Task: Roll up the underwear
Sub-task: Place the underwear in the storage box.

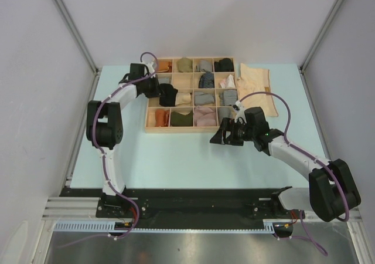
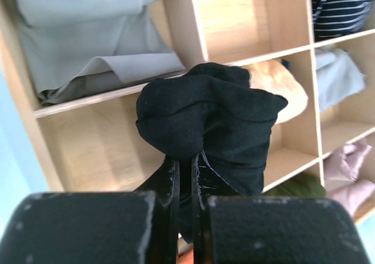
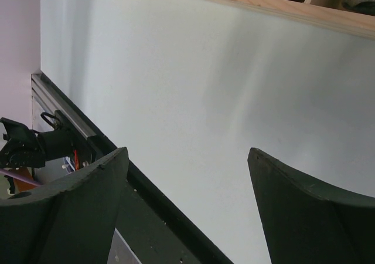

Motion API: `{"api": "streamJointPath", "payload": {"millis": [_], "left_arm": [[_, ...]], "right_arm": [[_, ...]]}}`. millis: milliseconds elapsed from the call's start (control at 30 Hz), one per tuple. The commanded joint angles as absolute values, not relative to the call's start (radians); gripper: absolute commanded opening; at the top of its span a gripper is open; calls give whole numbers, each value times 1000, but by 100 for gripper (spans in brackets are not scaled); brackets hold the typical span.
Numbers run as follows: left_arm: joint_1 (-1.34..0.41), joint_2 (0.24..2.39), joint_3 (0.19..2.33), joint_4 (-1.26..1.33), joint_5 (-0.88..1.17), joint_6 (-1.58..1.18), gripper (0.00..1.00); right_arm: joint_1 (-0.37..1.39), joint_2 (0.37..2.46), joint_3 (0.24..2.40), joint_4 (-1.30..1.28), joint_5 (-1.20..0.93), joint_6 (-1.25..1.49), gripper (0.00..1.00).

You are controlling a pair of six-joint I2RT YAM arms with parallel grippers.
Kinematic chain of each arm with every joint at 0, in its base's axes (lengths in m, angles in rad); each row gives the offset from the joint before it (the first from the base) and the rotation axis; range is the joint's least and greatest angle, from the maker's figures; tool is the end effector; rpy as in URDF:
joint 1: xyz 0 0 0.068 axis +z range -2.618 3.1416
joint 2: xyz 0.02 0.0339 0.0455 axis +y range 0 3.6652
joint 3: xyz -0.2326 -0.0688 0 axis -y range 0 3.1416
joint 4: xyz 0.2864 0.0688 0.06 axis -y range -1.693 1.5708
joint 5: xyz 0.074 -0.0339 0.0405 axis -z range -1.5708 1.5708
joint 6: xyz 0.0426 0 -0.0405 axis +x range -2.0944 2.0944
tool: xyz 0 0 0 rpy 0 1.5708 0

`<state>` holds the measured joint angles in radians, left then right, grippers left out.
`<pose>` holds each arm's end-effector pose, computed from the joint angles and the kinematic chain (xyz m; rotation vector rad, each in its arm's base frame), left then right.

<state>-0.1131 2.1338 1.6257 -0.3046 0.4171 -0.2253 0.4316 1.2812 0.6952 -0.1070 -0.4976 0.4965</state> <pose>0.4961 -0.0737 0.1413 0.0670 2.3912 -0.6571 0.2741 0.1486 0.1568 -0.2053 2.3740 1.0347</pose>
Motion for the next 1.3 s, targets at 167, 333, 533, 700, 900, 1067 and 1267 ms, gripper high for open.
{"api": "streamJointPath", "payload": {"millis": [167, 333, 533, 700, 900, 1067, 1267], "left_arm": [[-110, 2217, 1683, -437, 219, -144, 0], [-113, 2246, 1722, -483, 183, -141, 0], [-118, 2269, 1752, -522, 141, -152, 0], [-121, 2278, 1756, -545, 115, -158, 0], [-129, 2279, 1752, -549, 115, -153, 0], [-129, 2276, 1755, -560, 101, -164, 22], [-129, 2174, 1721, -557, 74, -210, 71]], "right_arm": [[428, 1236, 699, -100, -512, 500, 88], [428, 1221, 699, -117, -505, 497, 88], [428, 1197, 699, -132, -499, 497, 88], [428, 1177, 699, -153, -486, 492, 88], [426, 1157, 699, -167, -480, 492, 88], [426, 1146, 699, -176, -474, 488, 88], [428, 1129, 701, -199, -431, 471, 88]]}}
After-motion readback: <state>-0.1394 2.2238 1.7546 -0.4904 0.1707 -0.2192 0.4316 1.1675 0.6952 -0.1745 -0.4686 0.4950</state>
